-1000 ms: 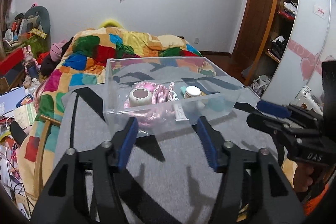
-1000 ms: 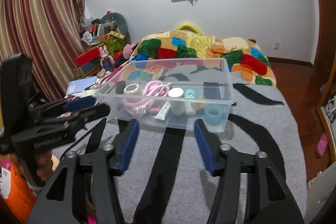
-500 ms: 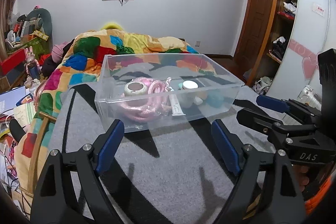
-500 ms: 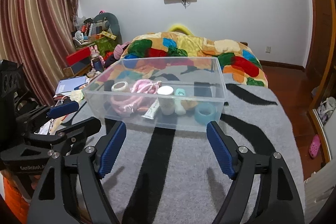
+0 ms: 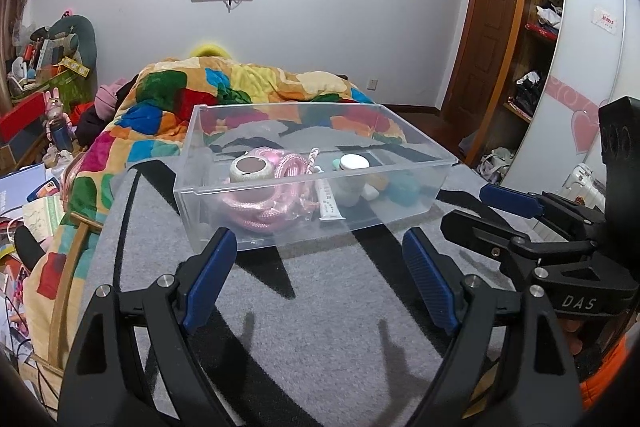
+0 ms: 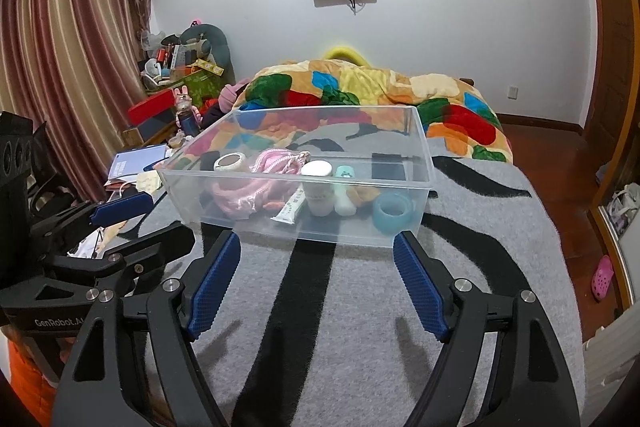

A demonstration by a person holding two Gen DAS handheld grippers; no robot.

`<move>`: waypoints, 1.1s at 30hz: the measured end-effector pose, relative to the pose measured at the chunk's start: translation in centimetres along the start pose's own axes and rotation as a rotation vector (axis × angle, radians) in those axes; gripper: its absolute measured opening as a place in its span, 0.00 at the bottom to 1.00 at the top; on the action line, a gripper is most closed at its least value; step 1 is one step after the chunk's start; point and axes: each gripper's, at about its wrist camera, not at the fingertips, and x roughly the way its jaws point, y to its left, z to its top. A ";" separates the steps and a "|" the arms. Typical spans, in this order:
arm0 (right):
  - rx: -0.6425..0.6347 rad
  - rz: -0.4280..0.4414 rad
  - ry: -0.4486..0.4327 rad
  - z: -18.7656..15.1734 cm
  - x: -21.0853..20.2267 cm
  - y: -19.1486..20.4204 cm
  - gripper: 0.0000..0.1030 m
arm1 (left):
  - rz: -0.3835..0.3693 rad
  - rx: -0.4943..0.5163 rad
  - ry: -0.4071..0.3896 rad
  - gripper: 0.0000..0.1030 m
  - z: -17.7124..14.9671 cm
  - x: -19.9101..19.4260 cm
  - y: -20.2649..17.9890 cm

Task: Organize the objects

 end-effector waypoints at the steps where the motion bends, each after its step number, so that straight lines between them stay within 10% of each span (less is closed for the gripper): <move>1: 0.000 0.001 0.000 0.0 0.0 0.0 0.74 | 0.000 -0.001 -0.001 0.83 0.0 0.0 0.0; 33: 0.006 0.006 0.000 -0.2 -0.2 0.2 0.74 | 0.001 -0.022 0.004 0.84 0.0 0.0 0.1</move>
